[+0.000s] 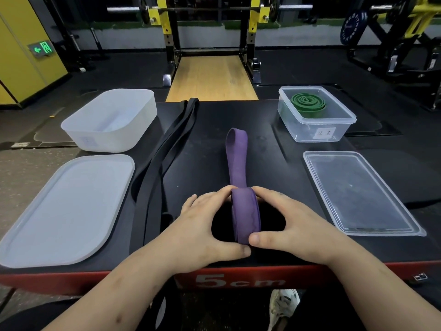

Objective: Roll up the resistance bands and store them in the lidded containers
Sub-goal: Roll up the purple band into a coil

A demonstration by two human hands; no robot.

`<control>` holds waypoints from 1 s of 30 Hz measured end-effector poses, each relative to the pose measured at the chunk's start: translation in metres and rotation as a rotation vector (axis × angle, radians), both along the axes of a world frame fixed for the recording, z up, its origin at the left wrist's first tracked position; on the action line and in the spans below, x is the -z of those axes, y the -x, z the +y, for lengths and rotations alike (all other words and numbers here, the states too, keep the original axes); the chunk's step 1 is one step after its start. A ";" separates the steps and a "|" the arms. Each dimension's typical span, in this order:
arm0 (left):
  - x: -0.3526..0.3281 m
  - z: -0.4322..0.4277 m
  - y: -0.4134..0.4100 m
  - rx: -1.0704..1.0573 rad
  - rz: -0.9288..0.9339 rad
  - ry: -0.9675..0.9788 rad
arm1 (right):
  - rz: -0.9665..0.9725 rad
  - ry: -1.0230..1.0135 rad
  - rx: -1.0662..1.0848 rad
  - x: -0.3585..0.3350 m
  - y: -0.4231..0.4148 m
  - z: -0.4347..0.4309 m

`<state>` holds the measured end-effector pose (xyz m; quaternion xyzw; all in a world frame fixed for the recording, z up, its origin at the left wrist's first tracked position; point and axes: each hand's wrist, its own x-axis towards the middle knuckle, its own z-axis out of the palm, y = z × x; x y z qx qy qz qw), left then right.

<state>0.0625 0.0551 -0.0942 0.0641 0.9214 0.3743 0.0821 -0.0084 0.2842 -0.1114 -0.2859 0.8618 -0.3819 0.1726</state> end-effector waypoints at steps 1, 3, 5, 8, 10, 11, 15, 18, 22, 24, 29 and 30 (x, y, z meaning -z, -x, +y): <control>0.000 0.001 0.000 -0.004 0.011 0.000 | -0.004 -0.003 0.000 -0.001 0.000 0.000; 0.000 0.001 -0.001 0.007 0.046 -0.008 | -0.006 -0.003 -0.007 0.000 0.000 -0.001; 0.000 0.001 -0.002 0.025 0.068 -0.014 | -0.002 0.005 -0.017 0.000 -0.001 -0.002; 0.001 0.001 -0.001 0.027 0.088 -0.014 | -0.004 0.009 -0.036 0.001 -0.001 0.001; 0.002 0.001 0.002 0.016 0.092 -0.006 | -0.015 0.002 -0.058 0.003 0.001 0.004; 0.002 0.000 0.003 0.010 0.083 -0.001 | -0.021 -0.006 -0.066 0.005 0.001 0.004; 0.004 -0.001 0.005 0.032 0.081 0.018 | -0.035 0.007 -0.077 0.007 0.000 0.001; 0.006 -0.001 0.003 0.045 0.086 0.007 | -0.022 0.020 -0.073 0.004 0.000 0.002; 0.006 -0.004 -0.003 0.026 0.033 -0.064 | -0.010 0.019 -0.040 0.004 -0.002 0.002; 0.007 -0.002 -0.005 0.025 0.058 -0.035 | 0.013 0.030 -0.037 0.002 -0.003 0.001; 0.008 -0.001 0.000 -0.003 0.115 0.005 | -0.024 0.058 -0.088 -0.003 -0.002 0.004; 0.008 -0.001 0.001 -0.006 0.119 0.003 | -0.036 0.049 -0.095 -0.004 -0.002 0.005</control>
